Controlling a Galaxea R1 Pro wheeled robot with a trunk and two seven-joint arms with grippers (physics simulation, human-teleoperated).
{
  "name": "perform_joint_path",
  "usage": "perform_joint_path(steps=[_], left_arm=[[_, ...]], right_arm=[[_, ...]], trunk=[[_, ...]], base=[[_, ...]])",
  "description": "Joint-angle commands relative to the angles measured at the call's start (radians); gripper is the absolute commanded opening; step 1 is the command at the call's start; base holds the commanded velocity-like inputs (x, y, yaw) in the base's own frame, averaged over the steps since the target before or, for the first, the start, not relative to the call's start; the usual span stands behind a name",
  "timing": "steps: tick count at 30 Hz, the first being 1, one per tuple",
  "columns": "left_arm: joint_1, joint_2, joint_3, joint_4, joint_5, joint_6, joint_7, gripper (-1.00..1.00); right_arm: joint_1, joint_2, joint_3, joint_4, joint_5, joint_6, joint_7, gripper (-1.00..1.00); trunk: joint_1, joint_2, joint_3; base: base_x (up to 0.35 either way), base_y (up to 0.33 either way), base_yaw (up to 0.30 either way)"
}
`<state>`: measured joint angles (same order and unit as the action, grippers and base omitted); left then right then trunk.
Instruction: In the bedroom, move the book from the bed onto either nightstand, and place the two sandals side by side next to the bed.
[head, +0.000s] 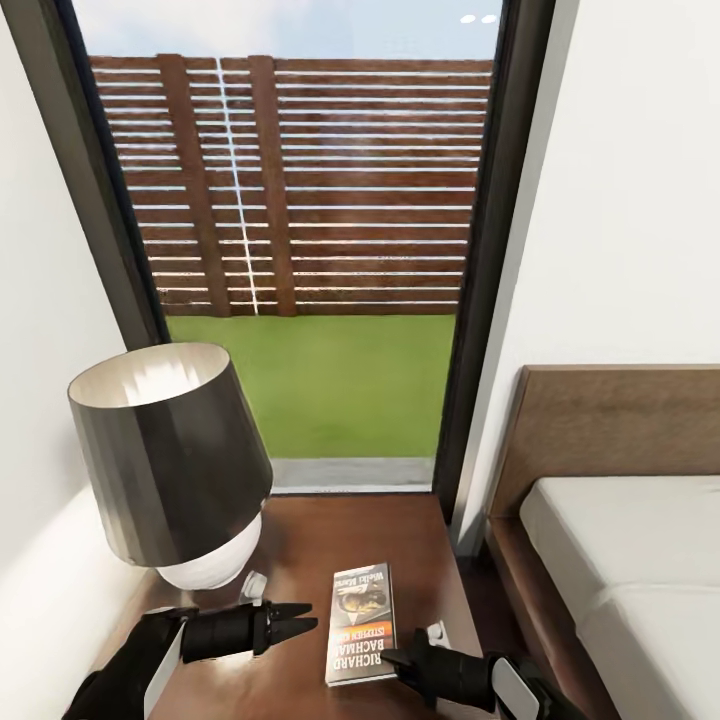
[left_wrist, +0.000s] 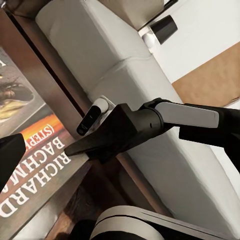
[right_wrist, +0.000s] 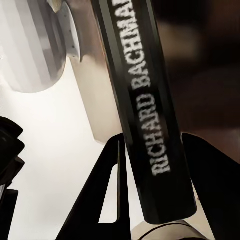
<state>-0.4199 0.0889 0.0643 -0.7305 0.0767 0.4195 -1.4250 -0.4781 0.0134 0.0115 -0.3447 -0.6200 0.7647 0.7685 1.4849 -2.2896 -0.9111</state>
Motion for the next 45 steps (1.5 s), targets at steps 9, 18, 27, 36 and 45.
perform_joint_path(steps=[9, 18, 27, 36, 45], left_arm=[[0.000, 0.000, 0.000, 0.000, 0.002, 0.010, -0.003, 1.00], [0.000, 0.000, 0.000, 0.000, 0.002, 0.010, -0.003, 1.00], [0.000, 0.000, 0.000, 0.000, 0.002, 0.010, -0.003, 1.00], [0.000, 0.000, 0.001, 0.000, 0.002, 0.010, -0.003, 1.00], [0.000, 0.000, 0.000, 0.000, 0.002, 0.010, -0.003, 1.00]], right_arm=[[0.000, 0.000, 0.001, 0.000, -0.006, 0.005, -0.001, -1.00], [0.000, 0.000, 0.001, 0.000, -0.006, 0.005, 0.000, -1.00], [0.000, 0.000, 0.001, 0.000, -0.006, 0.005, 0.000, -1.00], [0.000, 0.000, 0.001, 0.000, -0.006, 0.005, 0.000, -1.00], [0.000, 0.000, 0.001, 0.000, -0.006, 0.005, 0.000, -1.00]], trunk=[[0.000, 0.000, -0.001], [0.000, 0.000, -0.001], [0.035, -0.063, -0.029], [0.042, -0.077, -0.035], [0.023, -0.042, -0.020]], base=[[0.173, 0.024, 0.000], [0.006, 0.001, 0.000], [0.000, 0.000, 0.000], [0.000, 0.000, 0.000], [0.000, 0.000, 0.000]])
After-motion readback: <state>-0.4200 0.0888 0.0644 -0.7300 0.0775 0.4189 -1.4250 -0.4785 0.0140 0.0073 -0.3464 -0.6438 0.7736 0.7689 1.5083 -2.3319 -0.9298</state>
